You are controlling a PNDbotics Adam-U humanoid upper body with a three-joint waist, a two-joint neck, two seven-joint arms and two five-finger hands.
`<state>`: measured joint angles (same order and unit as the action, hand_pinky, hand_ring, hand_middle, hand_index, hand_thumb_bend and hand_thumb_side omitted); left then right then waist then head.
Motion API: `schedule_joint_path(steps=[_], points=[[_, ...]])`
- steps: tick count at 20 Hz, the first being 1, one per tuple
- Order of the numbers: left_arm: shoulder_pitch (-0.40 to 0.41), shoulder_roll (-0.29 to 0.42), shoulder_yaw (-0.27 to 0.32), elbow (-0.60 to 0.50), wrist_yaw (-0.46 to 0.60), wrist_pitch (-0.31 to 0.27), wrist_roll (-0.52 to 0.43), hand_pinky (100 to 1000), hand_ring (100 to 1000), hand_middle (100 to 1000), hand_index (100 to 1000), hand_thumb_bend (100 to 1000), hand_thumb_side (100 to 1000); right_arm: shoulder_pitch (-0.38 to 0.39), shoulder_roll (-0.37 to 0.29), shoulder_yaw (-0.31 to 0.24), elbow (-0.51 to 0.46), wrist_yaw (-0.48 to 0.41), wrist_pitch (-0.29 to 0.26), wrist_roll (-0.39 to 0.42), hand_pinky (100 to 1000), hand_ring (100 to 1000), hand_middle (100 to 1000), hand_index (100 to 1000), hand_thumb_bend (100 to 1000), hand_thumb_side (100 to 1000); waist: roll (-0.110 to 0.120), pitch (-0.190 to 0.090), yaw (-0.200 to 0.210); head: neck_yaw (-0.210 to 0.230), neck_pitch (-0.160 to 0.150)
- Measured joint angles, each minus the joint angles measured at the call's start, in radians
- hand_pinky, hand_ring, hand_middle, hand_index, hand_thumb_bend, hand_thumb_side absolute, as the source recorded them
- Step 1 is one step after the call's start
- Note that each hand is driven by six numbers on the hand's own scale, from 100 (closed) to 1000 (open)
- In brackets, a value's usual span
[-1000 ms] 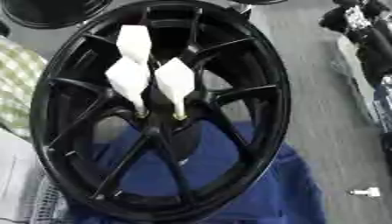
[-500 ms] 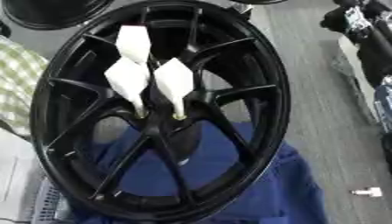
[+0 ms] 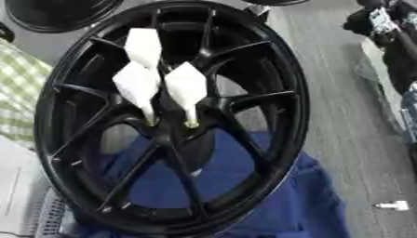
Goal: Pull the pin out of the wheel hub.
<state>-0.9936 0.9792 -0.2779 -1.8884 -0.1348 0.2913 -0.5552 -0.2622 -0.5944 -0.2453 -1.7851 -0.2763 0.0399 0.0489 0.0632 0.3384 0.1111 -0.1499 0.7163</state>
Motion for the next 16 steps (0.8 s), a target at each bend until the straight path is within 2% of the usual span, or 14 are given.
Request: schedule_joint_path(steps=[8, 16], points=[[-0.074, -0.071, -0.064, 0.126, -0.046, -0.076, -0.154, 767, 701, 712, 826, 637, 379, 0.0, 0.0, 0.004, 0.0, 0.0, 0.004, 0.004, 862, 699, 608, 783, 100, 622, 0.004, 0.002, -0.001, 0.01, -0.006], [-0.099, -0.099, -0.089, 0.115, 0.037, -0.162, -0.251, 755, 685, 704, 819, 618, 364, -0.001, 0.0, 0.006, 0.0, 0.0, 0.005, 0.006, 862, 699, 607, 782, 100, 627, 0.007, 0.008, -0.002, 0.014, -0.007]])
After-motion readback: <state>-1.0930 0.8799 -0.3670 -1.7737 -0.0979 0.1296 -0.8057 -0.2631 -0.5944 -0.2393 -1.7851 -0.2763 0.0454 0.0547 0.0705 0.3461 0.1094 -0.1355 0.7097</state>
